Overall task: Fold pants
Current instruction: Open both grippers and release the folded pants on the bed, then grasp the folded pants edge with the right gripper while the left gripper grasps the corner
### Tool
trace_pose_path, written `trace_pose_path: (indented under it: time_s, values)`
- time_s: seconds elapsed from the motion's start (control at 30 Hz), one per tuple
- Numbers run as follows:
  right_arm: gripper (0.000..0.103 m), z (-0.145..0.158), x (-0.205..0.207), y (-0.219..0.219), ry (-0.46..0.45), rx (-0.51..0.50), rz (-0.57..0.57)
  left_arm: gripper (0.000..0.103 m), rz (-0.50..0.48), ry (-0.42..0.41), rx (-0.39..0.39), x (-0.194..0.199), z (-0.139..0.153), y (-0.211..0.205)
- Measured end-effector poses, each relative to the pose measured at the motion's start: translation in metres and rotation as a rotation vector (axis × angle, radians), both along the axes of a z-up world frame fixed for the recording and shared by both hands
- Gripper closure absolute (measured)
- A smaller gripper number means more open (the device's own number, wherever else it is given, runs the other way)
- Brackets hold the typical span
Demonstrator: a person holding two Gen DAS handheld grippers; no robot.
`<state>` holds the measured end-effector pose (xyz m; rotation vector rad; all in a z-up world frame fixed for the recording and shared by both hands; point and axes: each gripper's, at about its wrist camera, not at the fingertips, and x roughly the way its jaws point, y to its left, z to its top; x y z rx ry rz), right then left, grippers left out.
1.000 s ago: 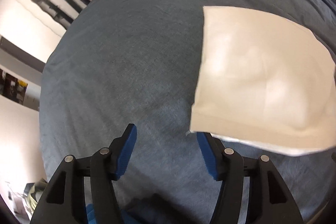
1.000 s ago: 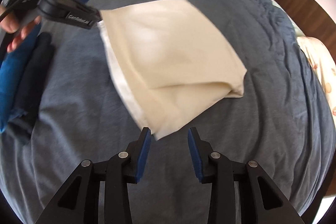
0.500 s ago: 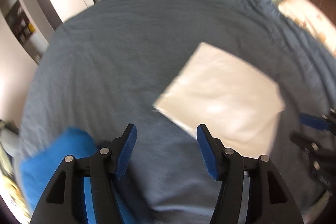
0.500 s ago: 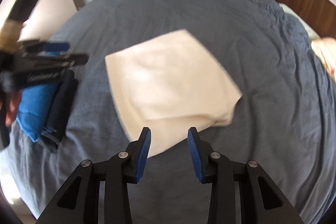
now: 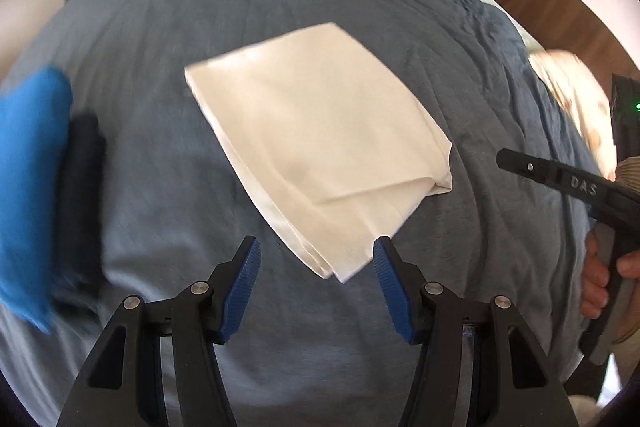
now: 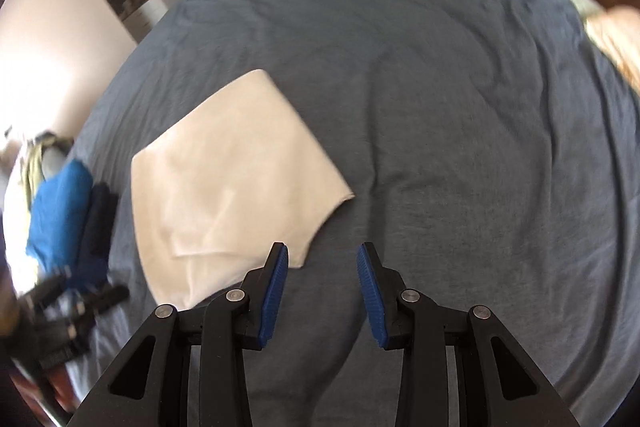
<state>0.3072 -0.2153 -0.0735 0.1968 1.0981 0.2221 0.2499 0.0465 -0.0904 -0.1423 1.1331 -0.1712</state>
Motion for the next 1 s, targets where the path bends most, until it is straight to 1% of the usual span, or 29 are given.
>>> trace_pose_path:
  time_s: [0.13, 0.23, 0.33, 0.4, 0.47, 0.53, 0.63, 0.7, 0.77, 0.8, 0.83, 0.87, 0.93, 1.0]
  values:
    - [0.067, -0.011, 0.011, -0.008, -0.017, 0.001, -0.014, 0.05, 0.062, 0.041, -0.043, -0.006, -0.017, -0.006]
    - [0.067, -0.018, 0.019, -0.01, -0.022, 0.007, -0.014, 0.05, 0.091, 0.042, -0.066, -0.007, -0.024, -0.008]
    - [0.067, -0.027, 0.027, -0.011, -0.011, 0.035, -0.015, 0.051, 0.095, 0.044, -0.085, -0.002, -0.027, -0.01]
    - [0.069, -0.033, 0.033, -0.012, 0.002, 0.056, -0.022, 0.051, 0.084, 0.038, -0.085, 0.002, -0.027, -0.013]
    - [0.073, -0.037, 0.037, -0.012, 0.011, 0.034, -0.033, 0.051, 0.079, 0.034, -0.083, 0.006, -0.026, -0.015]
    - [0.073, -0.038, 0.041, -0.011, -0.002, -0.04, -0.018, 0.051, 0.085, 0.038, -0.09, 0.007, -0.028, -0.014]
    - [0.073, -0.041, 0.045, -0.007, -0.009, -0.086, 0.072, 0.052, 0.091, 0.044, -0.092, 0.009, -0.032, -0.015]
    - [0.073, -0.045, 0.046, -0.001, -0.024, -0.151, 0.154, 0.055, 0.092, 0.049, -0.094, 0.01, -0.034, -0.016]
    - [0.073, -0.051, 0.046, 0.006, -0.042, -0.215, 0.255, 0.055, 0.09, 0.058, -0.11, 0.011, -0.037, -0.019]
    - [0.073, -0.053, 0.045, 0.01, -0.051, -0.242, 0.288, 0.056, 0.087, 0.06, -0.112, 0.011, -0.037, -0.02]
    - [0.073, -0.054, 0.045, 0.013, -0.058, -0.26, 0.327, 0.058, 0.08, 0.062, -0.111, 0.011, -0.038, -0.021]
    - [0.073, -0.057, 0.044, 0.017, -0.069, -0.287, 0.38, 0.059, 0.077, 0.061, -0.109, 0.011, -0.039, -0.022]
    - [0.073, -0.059, 0.041, 0.024, -0.097, -0.34, 0.452, 0.059, 0.075, 0.062, -0.106, 0.011, -0.039, -0.022]
    - [0.073, -0.061, 0.036, 0.032, -0.148, -0.417, 0.528, 0.063, 0.073, 0.066, -0.106, 0.012, -0.04, -0.022]
